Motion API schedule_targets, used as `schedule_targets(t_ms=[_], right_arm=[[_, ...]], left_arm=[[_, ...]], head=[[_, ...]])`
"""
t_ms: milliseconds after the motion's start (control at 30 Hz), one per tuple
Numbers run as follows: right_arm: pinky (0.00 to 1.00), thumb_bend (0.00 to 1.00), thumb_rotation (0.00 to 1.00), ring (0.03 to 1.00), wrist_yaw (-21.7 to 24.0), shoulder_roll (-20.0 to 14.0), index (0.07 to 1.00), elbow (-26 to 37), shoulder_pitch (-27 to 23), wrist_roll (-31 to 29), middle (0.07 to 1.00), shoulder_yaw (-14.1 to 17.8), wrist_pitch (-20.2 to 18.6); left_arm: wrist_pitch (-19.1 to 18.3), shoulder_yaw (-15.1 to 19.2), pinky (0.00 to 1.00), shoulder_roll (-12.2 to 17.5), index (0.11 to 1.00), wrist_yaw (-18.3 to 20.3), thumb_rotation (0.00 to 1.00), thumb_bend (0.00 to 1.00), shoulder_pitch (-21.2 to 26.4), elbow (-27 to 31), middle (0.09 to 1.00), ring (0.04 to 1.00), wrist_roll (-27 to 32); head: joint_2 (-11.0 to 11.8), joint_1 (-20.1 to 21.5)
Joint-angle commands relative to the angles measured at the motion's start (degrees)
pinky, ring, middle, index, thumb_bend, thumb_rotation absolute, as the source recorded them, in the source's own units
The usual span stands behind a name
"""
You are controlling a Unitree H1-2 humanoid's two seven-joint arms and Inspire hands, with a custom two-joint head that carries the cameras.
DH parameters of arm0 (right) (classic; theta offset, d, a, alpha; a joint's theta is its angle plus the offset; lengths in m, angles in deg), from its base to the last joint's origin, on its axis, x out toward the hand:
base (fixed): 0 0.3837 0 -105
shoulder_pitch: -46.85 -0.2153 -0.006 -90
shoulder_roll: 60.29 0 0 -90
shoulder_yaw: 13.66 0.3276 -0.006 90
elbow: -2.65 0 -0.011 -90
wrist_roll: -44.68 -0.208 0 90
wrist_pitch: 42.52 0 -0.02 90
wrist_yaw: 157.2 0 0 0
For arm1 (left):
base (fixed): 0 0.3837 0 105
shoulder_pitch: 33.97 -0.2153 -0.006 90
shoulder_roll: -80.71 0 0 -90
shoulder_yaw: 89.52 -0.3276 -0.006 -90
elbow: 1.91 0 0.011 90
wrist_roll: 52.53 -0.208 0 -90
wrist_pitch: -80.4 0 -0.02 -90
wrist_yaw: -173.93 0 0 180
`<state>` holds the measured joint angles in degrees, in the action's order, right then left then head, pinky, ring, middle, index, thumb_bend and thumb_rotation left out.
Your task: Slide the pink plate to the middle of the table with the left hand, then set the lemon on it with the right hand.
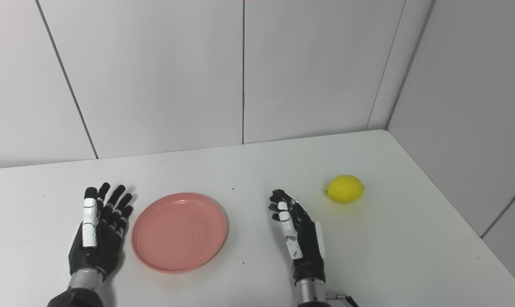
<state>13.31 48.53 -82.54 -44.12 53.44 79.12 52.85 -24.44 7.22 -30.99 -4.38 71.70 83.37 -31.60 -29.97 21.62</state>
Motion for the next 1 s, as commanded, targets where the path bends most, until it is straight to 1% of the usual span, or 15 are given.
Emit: schedule_targets(t_ms=[0,67,200,367,400,533,567,633,833,967], right_arm=[[0.71,0.69,0.90,0.731,-1.75,-1.69,0.703,2.62,-2.66,5.13,0.741,-0.16,4.20],[0.68,0.68,0.90,0.727,-2.84,-2.92,0.702,3.04,-3.67,8.55,0.737,-0.27,4.35],[0.63,0.69,0.93,0.708,-4.76,-5.67,0.705,3.45,-6.13,14.67,0.732,-0.53,4.52],[0.63,0.70,0.97,0.697,-5.55,-8.29,0.705,4.88,-8.45,21.46,0.724,-0.63,1.54],[0.62,0.71,0.97,0.695,-5.53,-8.84,0.699,5.06,-8.78,22.30,0.720,-0.58,1.42],[0.61,0.72,0.96,0.689,-6.54,-11.46,0.695,4.23,-10.33,25.35,0.715,-0.37,3.03],[0.60,0.74,0.97,0.688,-6.81,-11.96,0.690,4.05,-10.61,25.93,0.713,-0.37,3.22],[0.60,0.76,0.97,0.692,-7.36,-12.88,0.688,3.85,-11.18,27.27,0.717,-0.45,3.25],[0.62,0.74,0.95,0.714,-8.33,-16.14,0.688,3.08,-13.17,31.01,0.732,-0.65,2.80],[0.62,0.76,0.94,0.699,-10.11,-19.06,0.685,1.57,-14.33,34.47,0.723,-0.68,3.65]], left_arm=[[-0.62,-0.35,1.00,0.09,0.976,0.17,0.75,0.74,0.25,-0.65,0.931,0.940,-0.25],[-0.77,-0.44,1.00,0.15,0.979,0.22,0.75,0.74,0.22,-0.62,0.934,0.946,-0.27],[-1.22,-0.54,1.00,0.16,0.980,-0.15,0.75,0.73,0.20,-0.42,0.934,0.949,-0.55],[-1.02,-0.38,1.00,-0.05,0.980,-0.05,0.74,0.73,0.13,-0.44,0.933,0.946,-0.06],[-1.00,-0.37,1.00,-0.09,0.981,-0.02,0.74,0.73,0.10,-0.46,0.934,0.945,0.00],[-0.91,-0.32,1.00,-0.27,0.977,-0.11,0.73,0.74,0.05,-0.58,0.931,0.944,0.06],[-0.91,-0.34,1.00,-0.31,0.978,-0.13,0.73,0.74,0.01,-0.54,0.931,0.944,0.04],[-0.85,-0.41,1.00,-0.30,0.983,0.00,0.73,0.74,-0.03,-0.50,0.932,0.946,0.03],[-0.85,-0.48,1.00,-0.24,0.982,0.07,0.73,0.74,0.00,-0.61,0.936,0.949,-0.03],[-1.01,-0.40,1.00,-0.45,0.987,0.07,0.73,0.74,-0.17,-0.42,0.938,0.954,0.28]], head=[[-0.02,-0.03],[-0.02,-0.03],[0.02,-0.09],[0.09,-0.17],[0.06,-0.20],[0.10,-0.33],[0.10,-0.33],[0.10,-0.33],[0.24,-0.31],[0.34,-0.18]])
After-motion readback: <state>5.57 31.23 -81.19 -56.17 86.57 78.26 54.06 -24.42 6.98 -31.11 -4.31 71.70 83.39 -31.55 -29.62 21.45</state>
